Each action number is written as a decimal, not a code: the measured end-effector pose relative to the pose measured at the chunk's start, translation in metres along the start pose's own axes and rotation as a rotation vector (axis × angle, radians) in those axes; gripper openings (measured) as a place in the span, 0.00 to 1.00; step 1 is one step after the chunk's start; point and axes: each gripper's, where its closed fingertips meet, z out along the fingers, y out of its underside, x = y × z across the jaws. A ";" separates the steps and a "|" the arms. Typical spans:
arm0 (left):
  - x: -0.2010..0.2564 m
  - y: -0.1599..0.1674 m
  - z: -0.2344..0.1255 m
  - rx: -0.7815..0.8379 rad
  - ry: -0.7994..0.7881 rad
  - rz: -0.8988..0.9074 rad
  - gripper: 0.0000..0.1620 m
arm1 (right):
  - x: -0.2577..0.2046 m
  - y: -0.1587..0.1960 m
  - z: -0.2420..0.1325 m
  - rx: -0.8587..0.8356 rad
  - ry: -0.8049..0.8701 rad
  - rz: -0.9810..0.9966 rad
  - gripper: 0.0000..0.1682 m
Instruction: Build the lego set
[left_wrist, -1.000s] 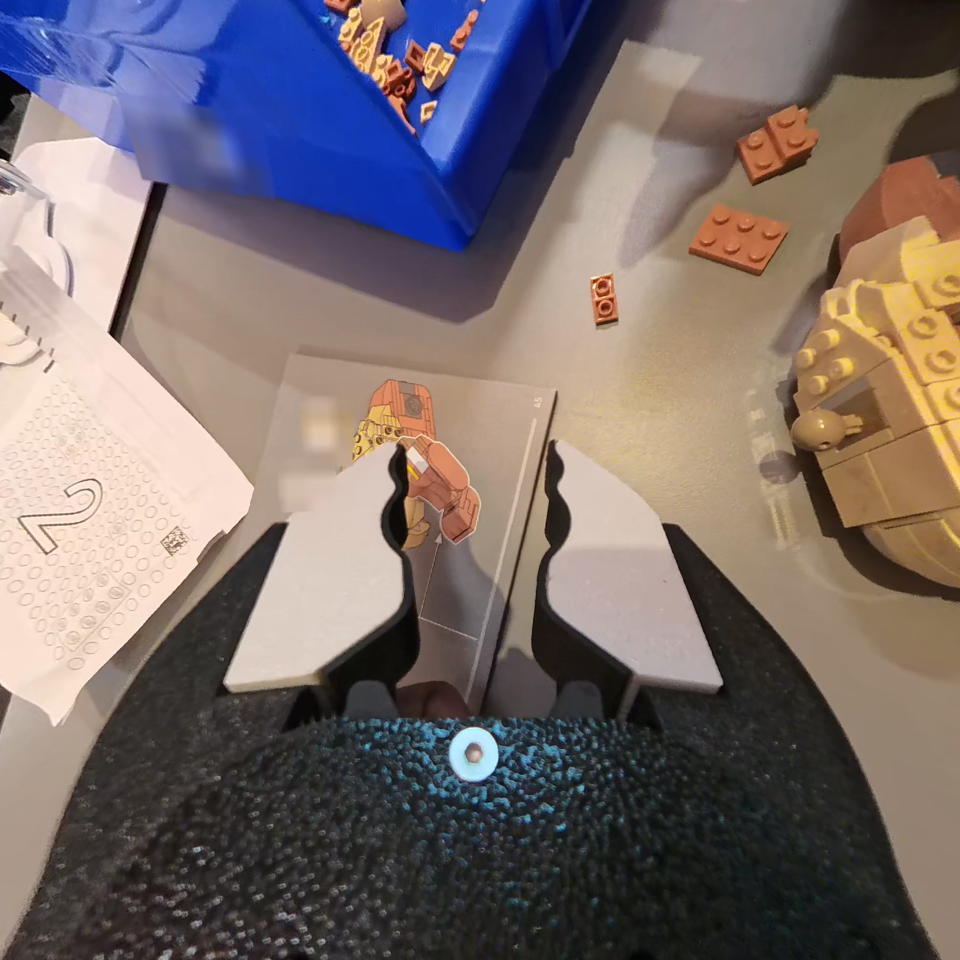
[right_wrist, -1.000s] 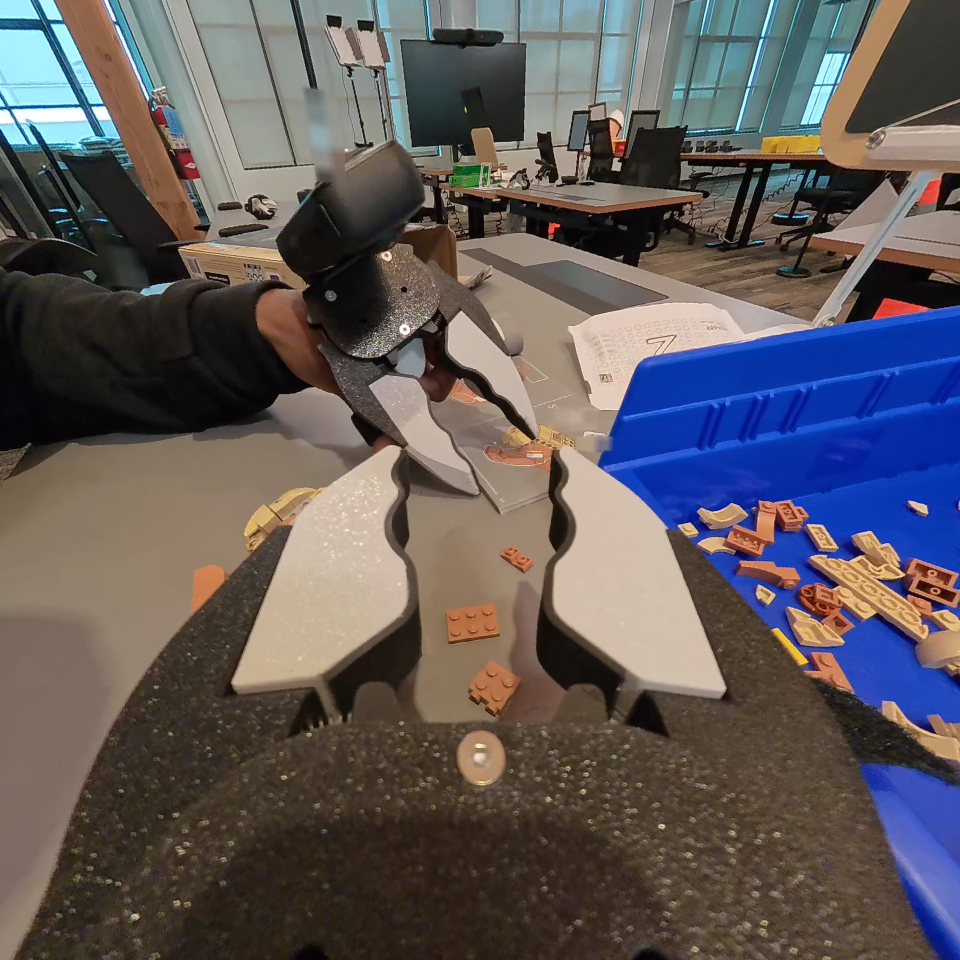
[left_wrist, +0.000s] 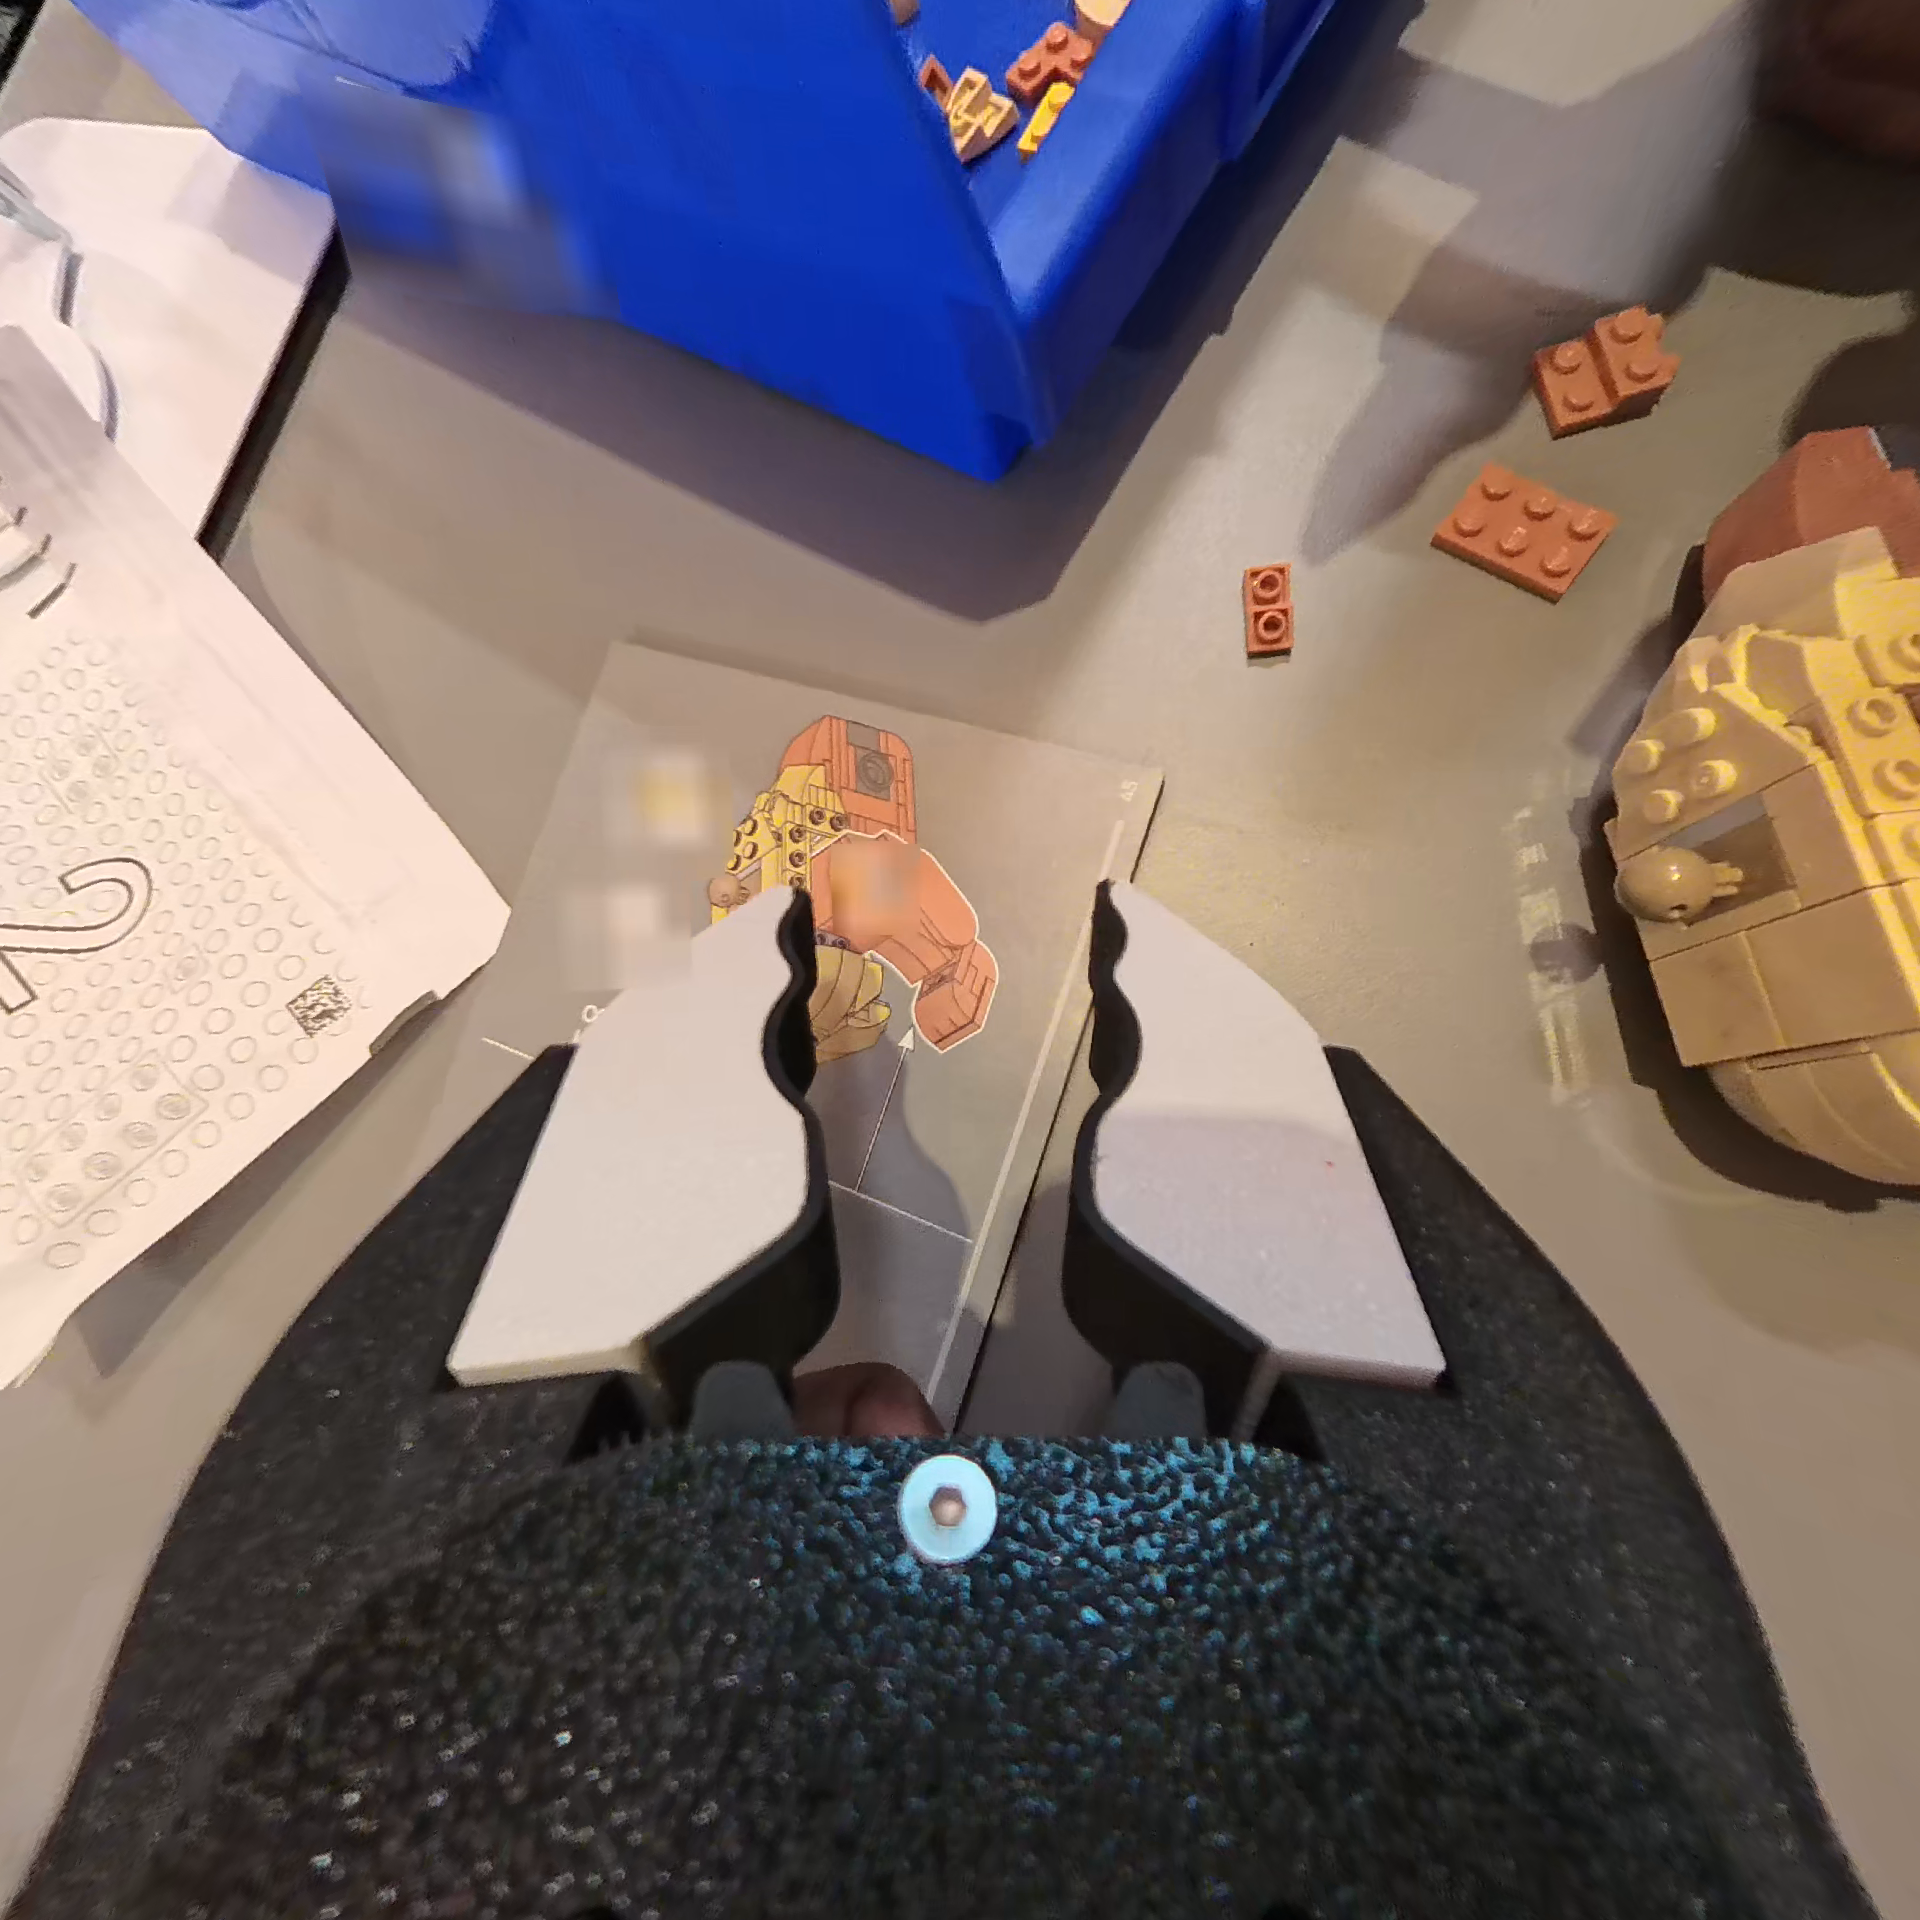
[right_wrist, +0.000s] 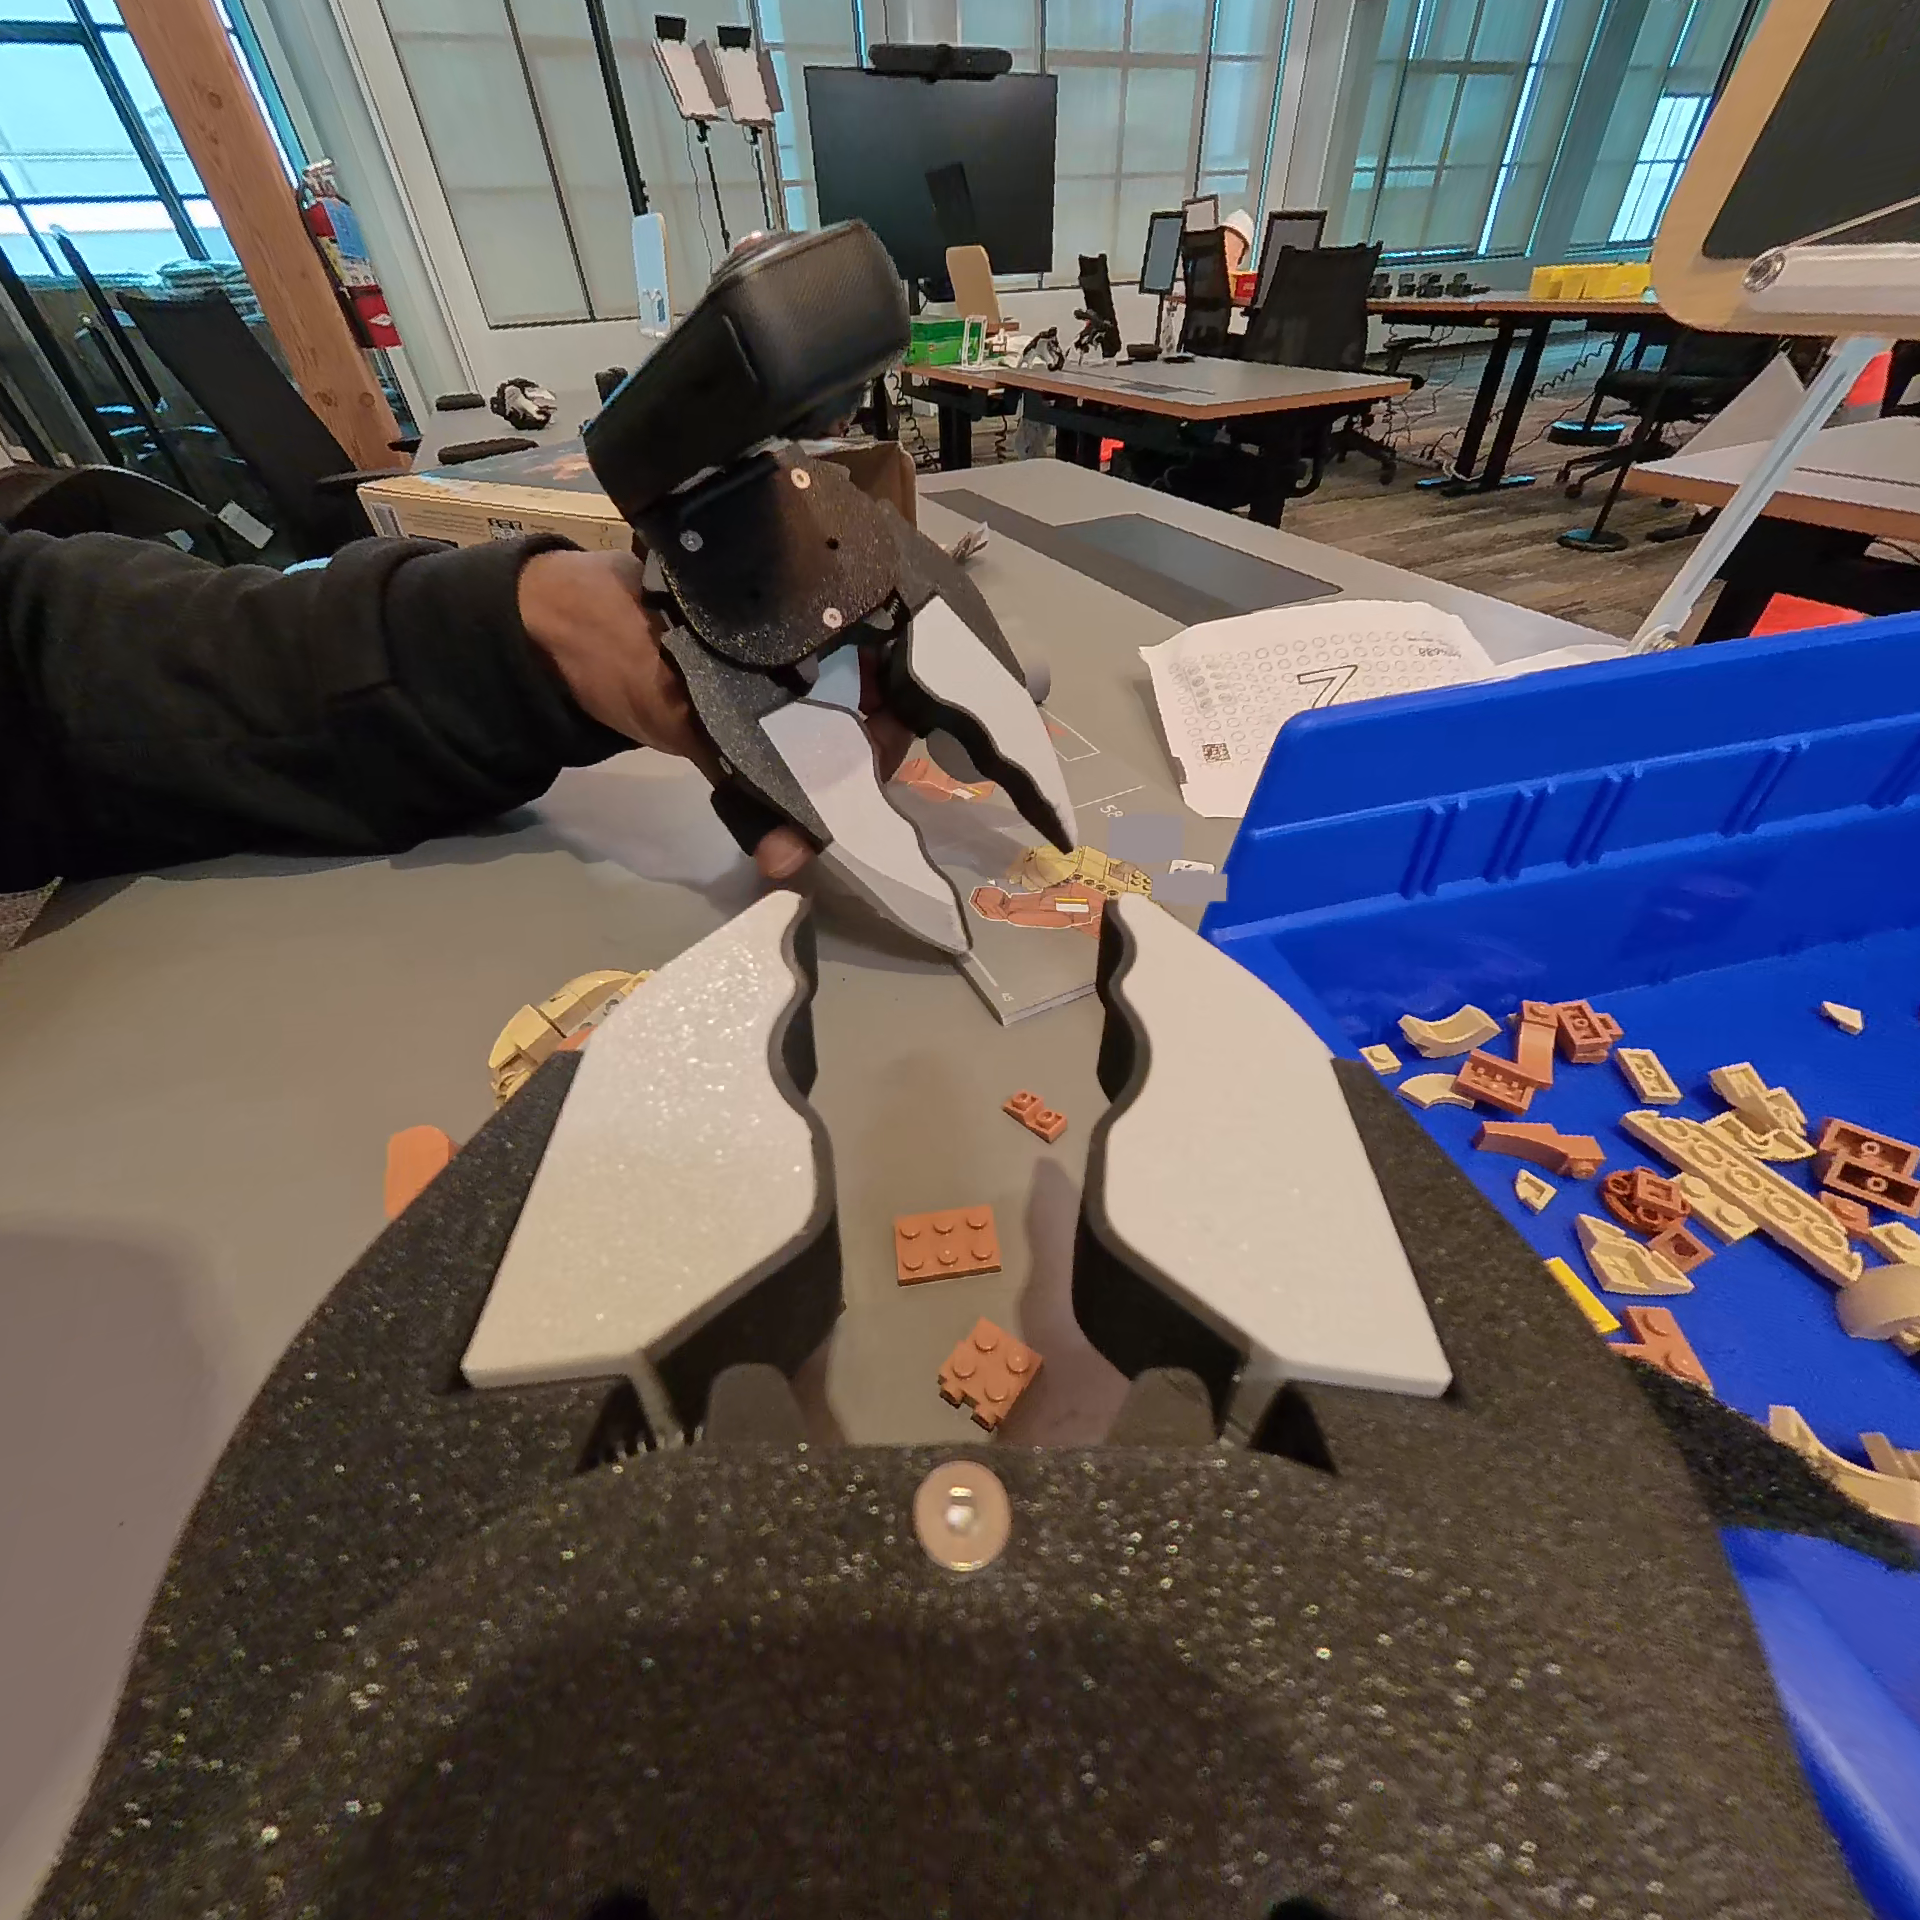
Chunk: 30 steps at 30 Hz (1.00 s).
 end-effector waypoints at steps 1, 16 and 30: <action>0.001 0.000 0.000 0.002 0.009 -0.001 0.31 | 0.000 0.000 0.000 0.000 0.000 0.000 0.31; 0.005 0.004 0.002 -0.028 0.020 0.012 0.31 | 0.000 0.001 0.000 -0.004 0.000 -0.002 0.31; 0.004 0.002 -0.001 -0.012 0.031 -0.019 0.31 | -0.001 0.001 0.001 -0.008 0.000 -0.007 0.31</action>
